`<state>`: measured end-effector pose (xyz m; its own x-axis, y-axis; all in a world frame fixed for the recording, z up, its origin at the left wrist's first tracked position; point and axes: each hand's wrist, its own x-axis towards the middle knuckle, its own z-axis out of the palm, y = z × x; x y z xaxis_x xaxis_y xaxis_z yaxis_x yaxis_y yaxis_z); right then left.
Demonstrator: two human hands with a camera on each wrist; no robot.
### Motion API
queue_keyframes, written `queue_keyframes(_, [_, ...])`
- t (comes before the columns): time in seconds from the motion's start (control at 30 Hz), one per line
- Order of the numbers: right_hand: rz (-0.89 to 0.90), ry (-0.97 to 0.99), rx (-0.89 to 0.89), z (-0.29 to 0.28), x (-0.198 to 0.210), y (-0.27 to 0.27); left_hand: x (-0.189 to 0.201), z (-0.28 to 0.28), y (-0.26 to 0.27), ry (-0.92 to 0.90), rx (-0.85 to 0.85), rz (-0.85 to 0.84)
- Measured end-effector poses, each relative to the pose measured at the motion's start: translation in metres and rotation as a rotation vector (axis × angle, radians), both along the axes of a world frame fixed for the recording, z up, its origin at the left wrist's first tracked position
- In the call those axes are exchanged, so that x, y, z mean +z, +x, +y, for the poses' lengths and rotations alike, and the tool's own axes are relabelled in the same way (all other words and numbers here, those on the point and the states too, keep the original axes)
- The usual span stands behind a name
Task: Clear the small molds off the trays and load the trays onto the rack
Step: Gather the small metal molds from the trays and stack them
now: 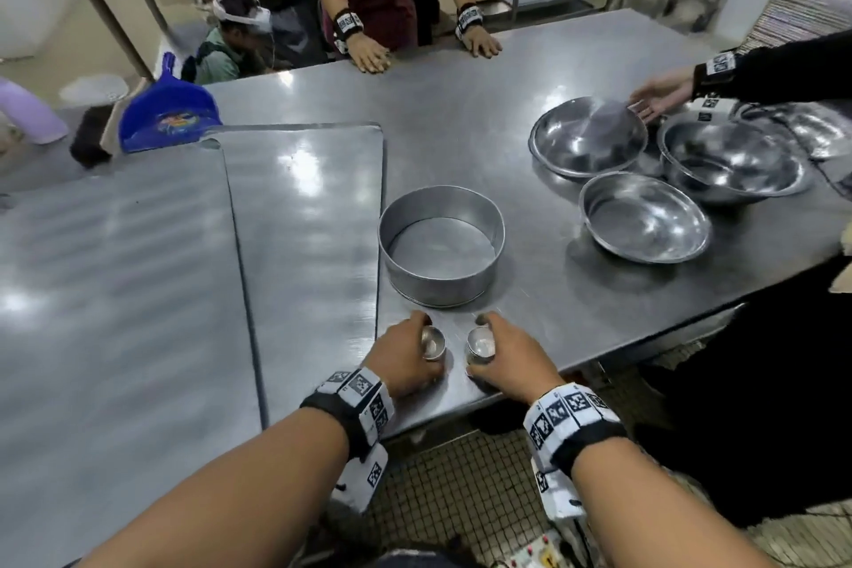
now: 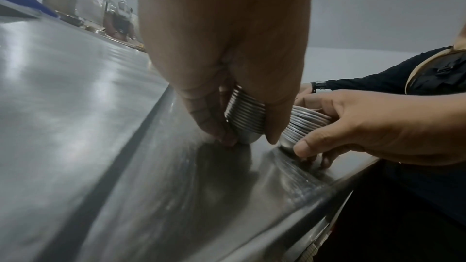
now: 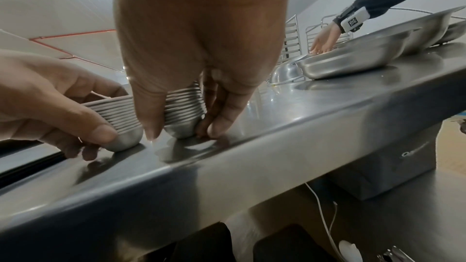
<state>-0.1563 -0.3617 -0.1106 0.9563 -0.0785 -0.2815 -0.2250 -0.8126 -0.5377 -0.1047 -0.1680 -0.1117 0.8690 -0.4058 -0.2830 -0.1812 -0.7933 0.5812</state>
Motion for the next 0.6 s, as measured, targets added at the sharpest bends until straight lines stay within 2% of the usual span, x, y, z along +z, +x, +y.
queue_keyframes(0.3, [-0.030,0.129,-0.047,-0.029,-0.009,-0.002,-0.009,-0.032,-0.013,-0.116,0.034,-0.009])
queue_keyframes(0.6, [0.016,0.162,-0.034,-0.044,-0.013,0.001,-0.014,-0.044,-0.018,-0.185,0.044,0.002])
